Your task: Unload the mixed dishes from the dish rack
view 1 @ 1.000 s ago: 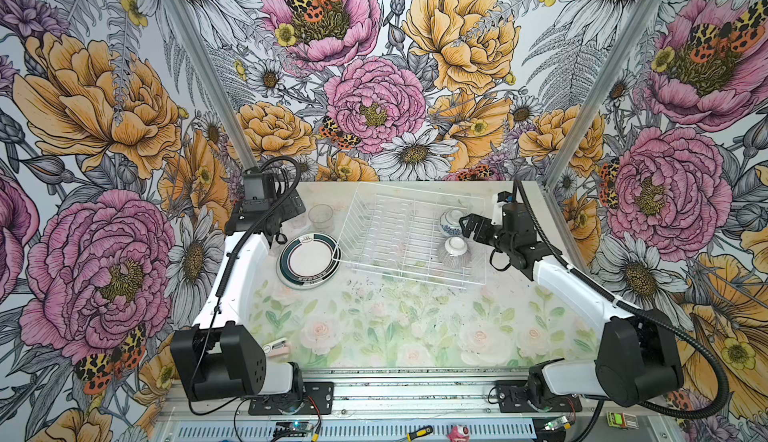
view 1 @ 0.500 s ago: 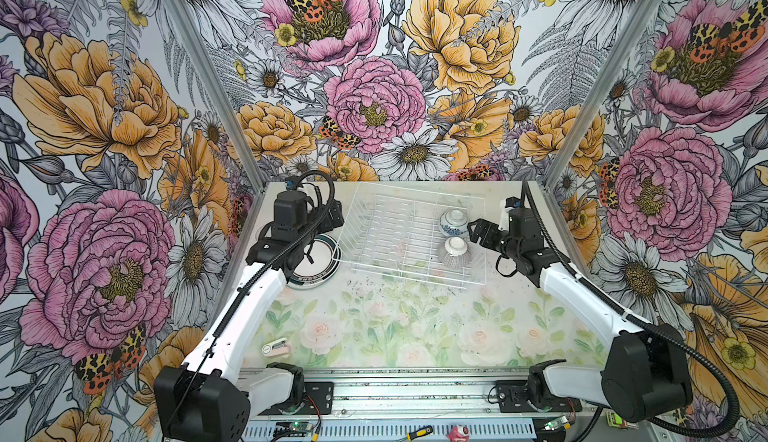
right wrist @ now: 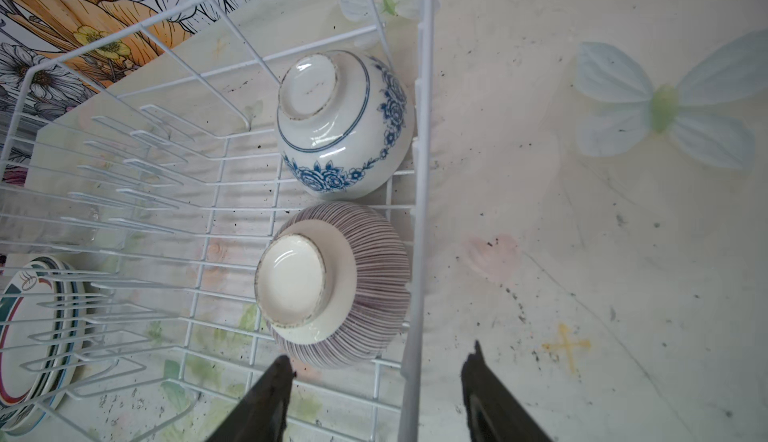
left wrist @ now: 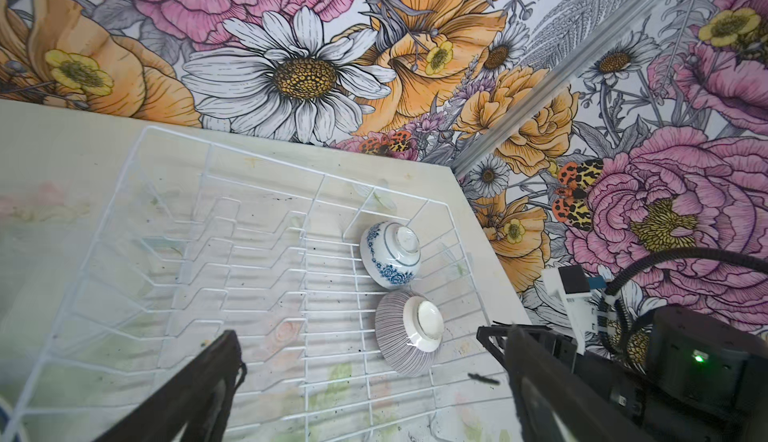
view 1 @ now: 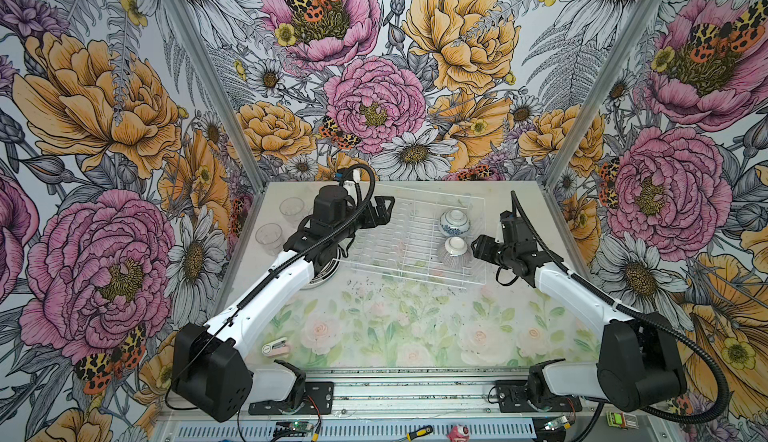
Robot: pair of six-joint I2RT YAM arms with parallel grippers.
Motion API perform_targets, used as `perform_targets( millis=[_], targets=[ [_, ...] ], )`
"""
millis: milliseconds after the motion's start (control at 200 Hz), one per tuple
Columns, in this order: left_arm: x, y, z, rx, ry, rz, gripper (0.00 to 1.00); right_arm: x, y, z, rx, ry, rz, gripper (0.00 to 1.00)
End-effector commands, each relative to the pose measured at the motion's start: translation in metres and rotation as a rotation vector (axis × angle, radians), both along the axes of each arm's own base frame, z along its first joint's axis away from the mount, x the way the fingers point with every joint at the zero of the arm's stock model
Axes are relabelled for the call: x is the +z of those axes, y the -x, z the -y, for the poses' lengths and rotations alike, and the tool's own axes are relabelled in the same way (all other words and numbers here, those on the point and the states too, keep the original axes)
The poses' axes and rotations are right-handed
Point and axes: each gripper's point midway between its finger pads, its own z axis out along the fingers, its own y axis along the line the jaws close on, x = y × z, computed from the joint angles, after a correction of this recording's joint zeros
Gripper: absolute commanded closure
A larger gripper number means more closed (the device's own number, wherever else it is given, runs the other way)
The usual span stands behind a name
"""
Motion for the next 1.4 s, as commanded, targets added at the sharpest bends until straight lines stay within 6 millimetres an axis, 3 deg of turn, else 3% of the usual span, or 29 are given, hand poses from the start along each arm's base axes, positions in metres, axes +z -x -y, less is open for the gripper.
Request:
perform_targets(
  millis=[0,135,220,510,766,841,861,946,1221,1396],
  targets=[
    [0.003,-0.008,0.035,-0.076,0.038,0.005,0.01,-0.009,-0.003,0.011,-0.003,0.079,-0.014,0.40],
    [-0.019,-0.022,0.063,-0.134,0.042,-0.057,0.01,-0.015,-0.008,0.017,-0.004,0.136,-0.029,0.52],
    [-0.030,-0.029,0.074,-0.151,0.043,-0.083,0.01,-0.019,-0.012,0.021,-0.011,0.159,-0.038,0.53],
    [-0.063,-0.044,0.092,-0.140,-0.006,-0.143,0.01,-0.028,-0.025,0.039,-0.038,0.213,-0.059,0.72],
    [-0.081,-0.046,0.101,-0.132,-0.069,-0.166,0.02,-0.020,-0.026,0.069,-0.105,0.254,-0.046,0.75],
    [-0.080,-0.046,0.105,-0.136,-0.077,-0.162,0.01,-0.016,-0.026,0.077,-0.125,0.255,-0.039,0.72],
    [-0.097,-0.048,0.107,-0.135,-0.097,-0.190,0.01,-0.016,-0.026,0.079,-0.130,0.255,-0.038,0.72],
    [-0.109,-0.049,0.113,-0.142,-0.121,-0.208,0.01,-0.013,-0.026,0.080,-0.137,0.241,-0.031,0.68],
    [-0.141,-0.048,0.142,-0.208,-0.097,-0.292,0.02,-0.008,-0.031,0.053,-0.051,0.106,-0.023,0.40],
    [-0.151,-0.045,0.165,-0.270,0.039,-0.338,0.11,-0.008,-0.031,0.044,-0.025,0.053,-0.027,0.30]
  ],
)
